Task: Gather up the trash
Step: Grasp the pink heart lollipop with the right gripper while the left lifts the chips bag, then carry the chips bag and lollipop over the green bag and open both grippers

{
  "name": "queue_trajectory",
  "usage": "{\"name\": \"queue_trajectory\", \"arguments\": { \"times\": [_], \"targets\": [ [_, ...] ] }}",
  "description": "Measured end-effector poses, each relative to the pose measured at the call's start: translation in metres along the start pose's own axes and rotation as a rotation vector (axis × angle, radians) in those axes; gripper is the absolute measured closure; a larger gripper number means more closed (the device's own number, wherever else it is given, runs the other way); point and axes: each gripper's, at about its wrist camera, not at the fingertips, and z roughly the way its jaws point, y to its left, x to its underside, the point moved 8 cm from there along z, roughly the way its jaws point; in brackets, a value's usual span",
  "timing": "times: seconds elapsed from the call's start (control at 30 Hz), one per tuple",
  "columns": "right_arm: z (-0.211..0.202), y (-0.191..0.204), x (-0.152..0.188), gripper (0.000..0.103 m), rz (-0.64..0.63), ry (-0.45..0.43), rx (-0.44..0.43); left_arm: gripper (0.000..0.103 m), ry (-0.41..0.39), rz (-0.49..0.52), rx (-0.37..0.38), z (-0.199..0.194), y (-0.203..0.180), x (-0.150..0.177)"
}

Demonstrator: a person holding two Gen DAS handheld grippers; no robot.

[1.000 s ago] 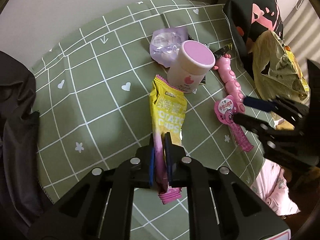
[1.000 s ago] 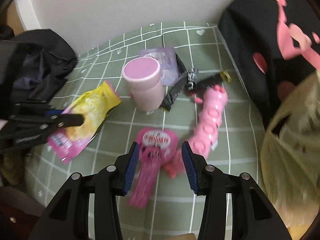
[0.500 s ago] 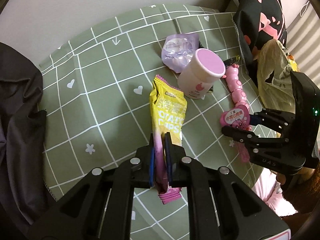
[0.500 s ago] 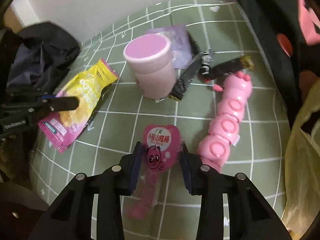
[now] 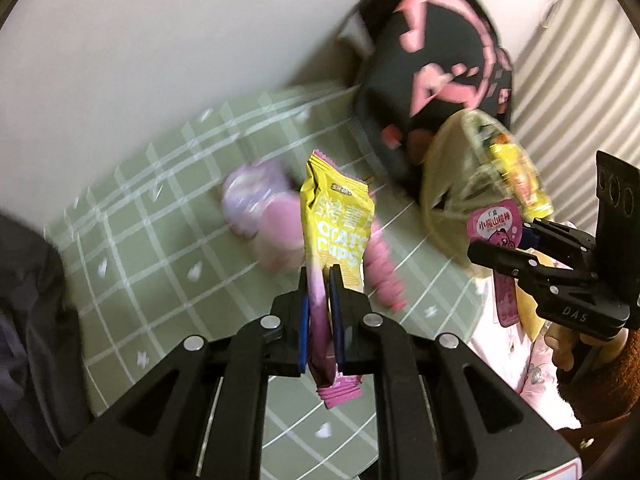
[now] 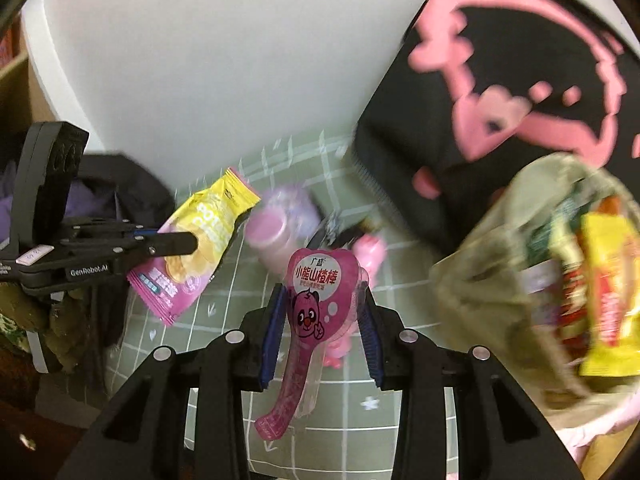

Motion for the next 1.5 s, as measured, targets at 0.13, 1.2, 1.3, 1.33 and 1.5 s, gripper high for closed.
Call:
{"name": "queue_trajectory", "arguments": {
  "times": [0.13,1.2,1.3,1.33,1.5],
  "targets": [
    [-0.038,-0.019,-0.015,0.069,0.007,-0.079,0.072,0.094,-0.055,0.089,0.026,-0.011,-0.040,-0.033],
    [-0.156,-0.214,-0.008,0.069,0.315,-0.241,0.398,0.093,0.017,0.376,0.287,0.123,-0.248,-0.130],
    [-0.152,-0.215,-0.010,0.069,0.311,-0.236,0.392,0.076,0.019,0.381,0.289,0.125,-0.248,-0.129],
    [-0.150,-0.215,-0.011,0.069,0.310,-0.236,0.387,0.074,0.016,0.381,0.286,0.124,-0.247,-0.129],
    [-0.141,-0.212,-0.017,0.069,0.301,-0.233,0.365,0.069,0.001,0.364,0.264,0.114,-0.233,-0.129]
  ]
}}
